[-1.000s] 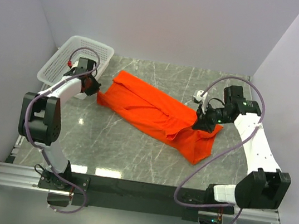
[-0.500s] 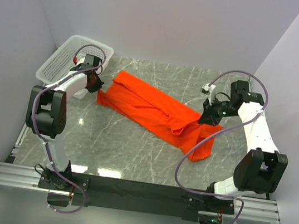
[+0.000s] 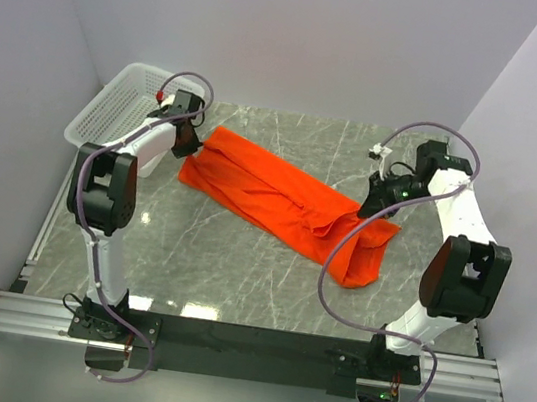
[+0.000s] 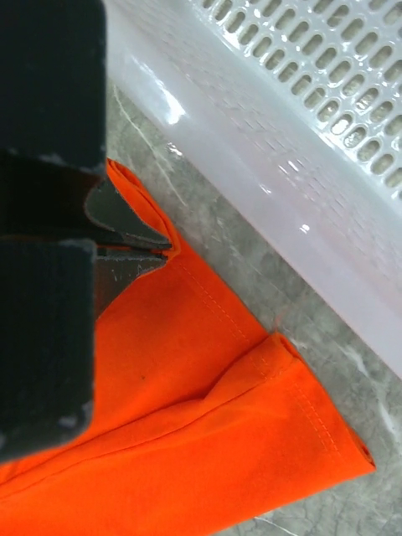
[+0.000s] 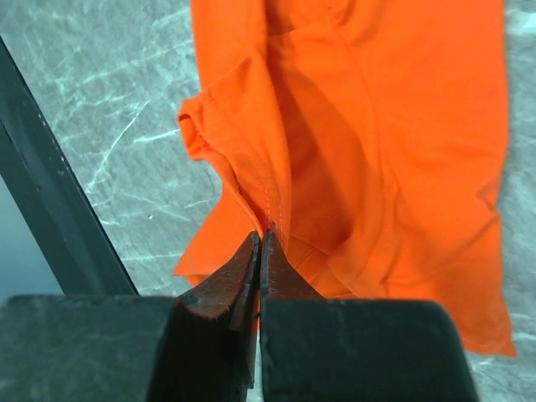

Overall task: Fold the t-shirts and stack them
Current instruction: Fold the tshirt

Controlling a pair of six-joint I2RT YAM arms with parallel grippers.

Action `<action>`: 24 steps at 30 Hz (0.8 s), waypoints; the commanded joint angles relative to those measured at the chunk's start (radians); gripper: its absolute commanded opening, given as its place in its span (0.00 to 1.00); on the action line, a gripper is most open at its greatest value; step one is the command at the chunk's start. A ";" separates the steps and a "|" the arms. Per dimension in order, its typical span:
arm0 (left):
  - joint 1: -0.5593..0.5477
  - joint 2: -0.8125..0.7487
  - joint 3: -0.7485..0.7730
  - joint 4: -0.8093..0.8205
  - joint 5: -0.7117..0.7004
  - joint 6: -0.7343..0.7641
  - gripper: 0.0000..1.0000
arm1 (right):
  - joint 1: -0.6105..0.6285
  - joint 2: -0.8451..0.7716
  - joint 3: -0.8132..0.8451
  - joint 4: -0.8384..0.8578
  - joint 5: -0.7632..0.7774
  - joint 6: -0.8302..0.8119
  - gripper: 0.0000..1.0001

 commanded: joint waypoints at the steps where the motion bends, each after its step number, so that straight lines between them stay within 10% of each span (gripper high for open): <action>1: -0.001 0.026 0.059 -0.014 -0.026 0.038 0.01 | -0.032 0.013 0.073 -0.041 -0.060 -0.010 0.00; 24: -0.007 0.073 0.116 -0.002 -0.008 0.084 0.01 | -0.076 0.093 0.140 -0.158 -0.101 -0.034 0.00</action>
